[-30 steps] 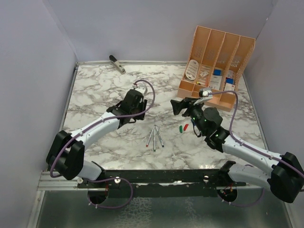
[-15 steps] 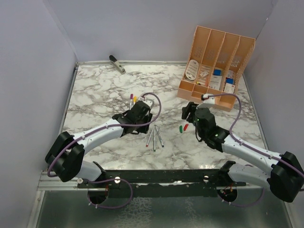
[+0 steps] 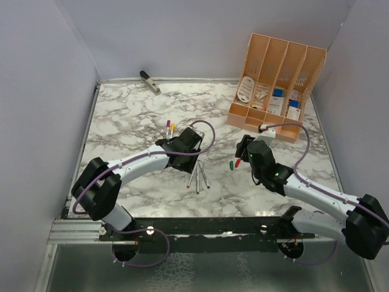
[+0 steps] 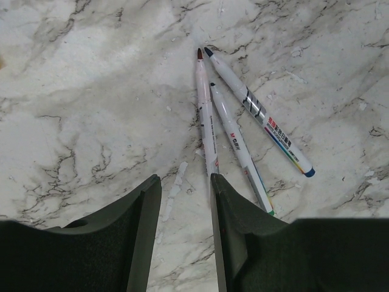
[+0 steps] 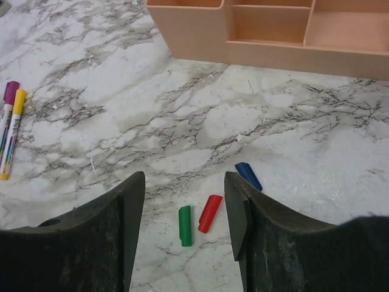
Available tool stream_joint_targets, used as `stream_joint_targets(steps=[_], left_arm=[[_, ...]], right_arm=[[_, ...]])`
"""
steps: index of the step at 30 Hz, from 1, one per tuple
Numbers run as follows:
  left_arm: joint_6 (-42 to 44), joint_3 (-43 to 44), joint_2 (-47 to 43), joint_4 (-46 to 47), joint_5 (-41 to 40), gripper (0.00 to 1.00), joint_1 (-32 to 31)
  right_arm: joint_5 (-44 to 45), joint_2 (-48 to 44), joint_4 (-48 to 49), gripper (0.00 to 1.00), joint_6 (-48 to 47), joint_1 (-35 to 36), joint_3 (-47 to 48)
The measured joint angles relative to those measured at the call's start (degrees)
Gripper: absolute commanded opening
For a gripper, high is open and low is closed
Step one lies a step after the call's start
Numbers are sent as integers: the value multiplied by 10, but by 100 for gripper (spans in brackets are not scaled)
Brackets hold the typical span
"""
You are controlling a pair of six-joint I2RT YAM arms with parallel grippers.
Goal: Insert the pens into the pen caps
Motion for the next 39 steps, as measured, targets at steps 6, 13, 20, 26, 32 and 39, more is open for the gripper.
stream_joint_targets(steps=[6, 13, 20, 26, 32, 39], left_arm=[[0, 24, 34, -25, 30, 41, 0], [0, 48, 54, -56, 58, 40, 0], [0, 59, 81, -63, 74, 40, 0], [-1, 61, 95, -80, 77, 40, -3], [-1, 80, 124, -87, 79, 40, -8], [-1, 87, 145, -90, 80, 40, -17]], right_arm=[[12, 0, -6, 54, 0, 0, -9], [19, -9, -9, 54, 4, 0, -21], [22, -12, -9, 54, 11, 0, -27], [24, -16, -9, 54, 11, 0, -32], [24, -19, -9, 54, 11, 0, -38], [27, -20, -9, 54, 12, 0, -43]])
